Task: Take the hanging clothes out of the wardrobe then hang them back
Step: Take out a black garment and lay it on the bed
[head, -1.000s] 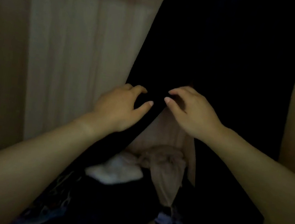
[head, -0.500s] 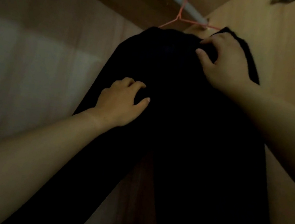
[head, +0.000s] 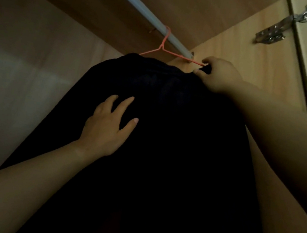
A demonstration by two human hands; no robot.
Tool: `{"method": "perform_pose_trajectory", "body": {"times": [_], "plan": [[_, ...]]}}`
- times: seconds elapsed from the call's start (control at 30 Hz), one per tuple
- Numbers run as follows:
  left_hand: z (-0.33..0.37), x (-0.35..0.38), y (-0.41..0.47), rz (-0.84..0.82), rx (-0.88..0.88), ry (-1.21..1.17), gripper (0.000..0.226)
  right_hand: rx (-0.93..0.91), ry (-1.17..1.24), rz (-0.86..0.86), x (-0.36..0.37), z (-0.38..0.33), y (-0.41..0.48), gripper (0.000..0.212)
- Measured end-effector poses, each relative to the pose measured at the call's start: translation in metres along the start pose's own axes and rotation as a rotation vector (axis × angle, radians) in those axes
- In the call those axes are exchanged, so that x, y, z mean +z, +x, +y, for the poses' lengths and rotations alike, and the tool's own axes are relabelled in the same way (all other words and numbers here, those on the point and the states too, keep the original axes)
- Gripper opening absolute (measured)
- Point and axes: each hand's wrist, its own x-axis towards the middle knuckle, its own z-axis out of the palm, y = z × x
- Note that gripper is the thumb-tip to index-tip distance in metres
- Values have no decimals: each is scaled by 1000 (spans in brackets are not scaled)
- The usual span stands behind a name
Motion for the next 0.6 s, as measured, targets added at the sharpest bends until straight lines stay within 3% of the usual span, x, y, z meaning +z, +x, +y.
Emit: {"method": "perform_pose_trajectory", "body": {"times": [0.2,0.5,0.6], "plan": [[-8,4,4,-12,7,-55,70,-31,105,169,3,5,16,28],[-13,10,7,-15,17,-43,74,-13,315,157,4,9,25,18],[-15,13,9,-10,34,-26,73,43,377,224,7,8,30,12]]}}
